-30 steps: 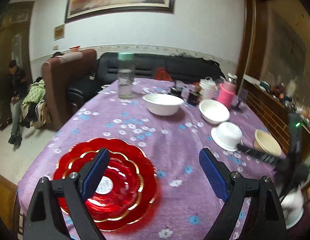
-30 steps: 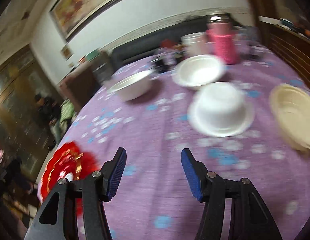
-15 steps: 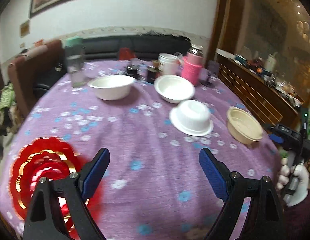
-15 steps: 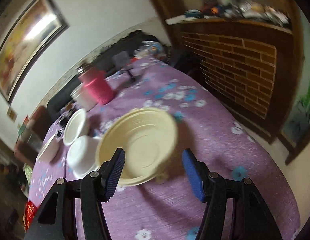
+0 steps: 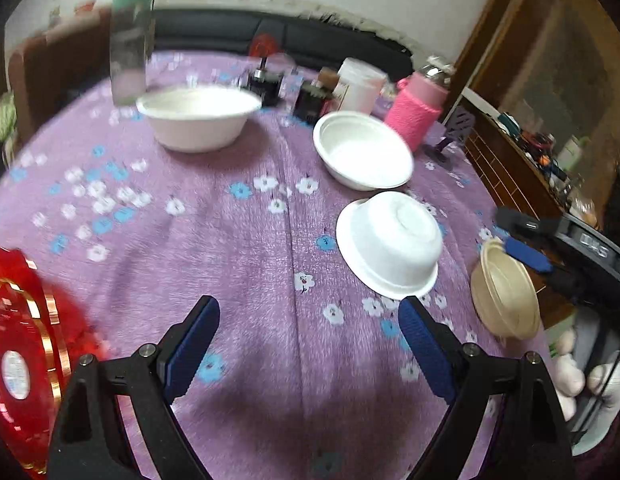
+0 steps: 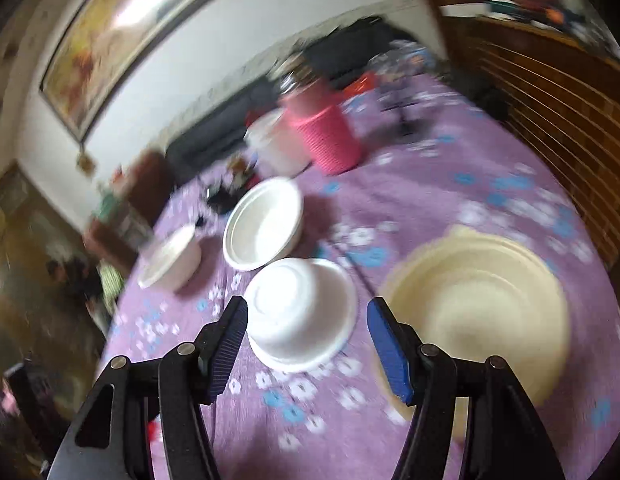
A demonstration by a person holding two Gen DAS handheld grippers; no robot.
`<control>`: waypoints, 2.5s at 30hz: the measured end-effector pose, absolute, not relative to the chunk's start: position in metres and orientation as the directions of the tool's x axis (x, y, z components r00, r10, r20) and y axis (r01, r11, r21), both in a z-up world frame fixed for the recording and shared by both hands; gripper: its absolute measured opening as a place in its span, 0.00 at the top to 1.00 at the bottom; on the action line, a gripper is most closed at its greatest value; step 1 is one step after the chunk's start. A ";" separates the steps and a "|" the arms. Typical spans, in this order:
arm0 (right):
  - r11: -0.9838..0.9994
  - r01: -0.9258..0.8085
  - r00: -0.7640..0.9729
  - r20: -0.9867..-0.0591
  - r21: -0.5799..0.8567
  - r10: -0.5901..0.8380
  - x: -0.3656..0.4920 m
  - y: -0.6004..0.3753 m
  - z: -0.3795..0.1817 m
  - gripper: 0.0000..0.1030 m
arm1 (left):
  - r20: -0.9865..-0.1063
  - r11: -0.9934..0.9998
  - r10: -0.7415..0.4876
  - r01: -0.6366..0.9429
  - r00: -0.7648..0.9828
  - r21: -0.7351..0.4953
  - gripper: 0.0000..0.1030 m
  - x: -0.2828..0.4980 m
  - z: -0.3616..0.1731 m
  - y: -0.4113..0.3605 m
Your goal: Organize plates and bowls
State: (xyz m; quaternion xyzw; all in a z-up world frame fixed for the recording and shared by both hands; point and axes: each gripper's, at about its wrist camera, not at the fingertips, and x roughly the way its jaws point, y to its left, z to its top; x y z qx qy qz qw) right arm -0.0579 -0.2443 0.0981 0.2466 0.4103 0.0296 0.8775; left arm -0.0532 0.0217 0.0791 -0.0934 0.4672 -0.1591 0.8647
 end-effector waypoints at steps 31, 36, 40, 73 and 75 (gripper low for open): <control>0.673 -0.017 0.360 -0.624 0.739 0.694 -0.013 -0.172 0.035 0.19 | -0.787 0.938 -0.318 0.056 0.529 -0.341 0.65 -0.025 0.049 0.064; 0.495 -0.004 0.286 -0.473 0.869 0.833 -0.024 -0.154 0.014 0.21 | -0.750 0.876 -0.482 0.220 0.453 -0.430 0.60 -0.035 0.061 0.032; 0.574 -0.043 0.404 -0.511 0.818 0.759 -0.043 -0.155 0.034 0.21 | -0.732 0.861 -0.507 0.243 0.455 -0.446 0.56 -0.043 0.069 0.025; 0.223 -0.109 0.374 -0.168 0.969 0.912 -0.007 -0.133 0.027 0.30 | -0.612 0.683 -0.605 -0.064 0.509 -0.728 0.15 -0.008 0.042 0.114; 0.153 -0.122 0.358 -0.100 0.981 0.928 -0.004 -0.125 0.030 0.48 | -0.583 0.628 -0.653 -0.083 0.484 -0.773 0.15 -0.009 0.036 0.115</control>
